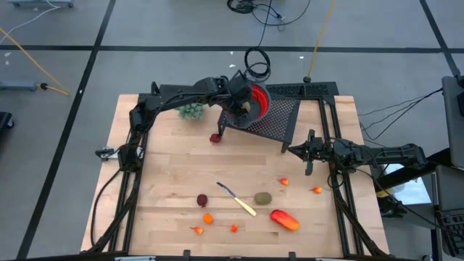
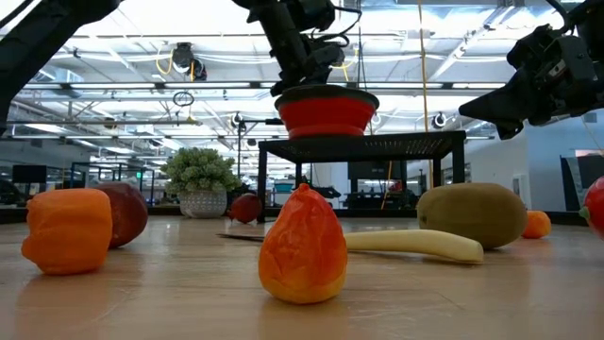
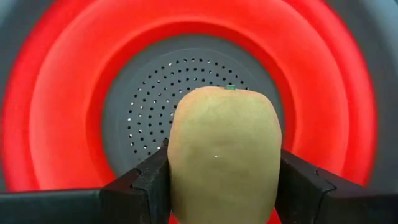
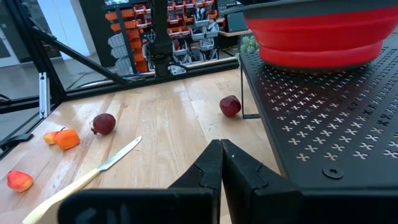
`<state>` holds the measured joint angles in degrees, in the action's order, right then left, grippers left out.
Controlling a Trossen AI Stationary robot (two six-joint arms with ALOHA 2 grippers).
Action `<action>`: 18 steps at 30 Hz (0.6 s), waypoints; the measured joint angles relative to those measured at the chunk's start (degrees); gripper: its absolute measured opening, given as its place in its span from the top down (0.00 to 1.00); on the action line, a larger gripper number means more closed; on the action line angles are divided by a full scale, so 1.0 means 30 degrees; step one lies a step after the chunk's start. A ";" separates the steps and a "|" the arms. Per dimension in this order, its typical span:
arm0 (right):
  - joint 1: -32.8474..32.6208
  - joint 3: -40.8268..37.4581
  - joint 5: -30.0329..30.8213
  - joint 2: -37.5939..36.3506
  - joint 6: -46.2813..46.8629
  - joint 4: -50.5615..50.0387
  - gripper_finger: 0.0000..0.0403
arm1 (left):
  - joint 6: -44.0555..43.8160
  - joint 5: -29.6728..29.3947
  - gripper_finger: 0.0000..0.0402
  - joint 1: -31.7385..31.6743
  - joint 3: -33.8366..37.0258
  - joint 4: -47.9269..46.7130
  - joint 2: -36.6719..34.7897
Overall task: Pick & Place Fruit
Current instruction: Put the brown kiwi into the red strainer bowl on the shelf
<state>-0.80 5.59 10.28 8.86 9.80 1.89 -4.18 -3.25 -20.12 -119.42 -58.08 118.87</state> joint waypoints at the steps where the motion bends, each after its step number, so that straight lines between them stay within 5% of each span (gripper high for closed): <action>1: -0.0007 0.0006 -0.0007 0.0001 -0.0001 0.0000 1.00 | -0.0003 0.0039 0.47 0.0000 0.0000 -0.0012 -0.0001; 18: -0.0007 0.0002 -0.0007 0.0000 -0.0004 0.0000 1.00 | 0.0223 0.0138 0.46 -0.0015 0.0000 0.0018 0.0006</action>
<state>-0.82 5.60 10.26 8.86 9.79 1.89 -3.51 -2.83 -20.16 -119.42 -58.03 118.89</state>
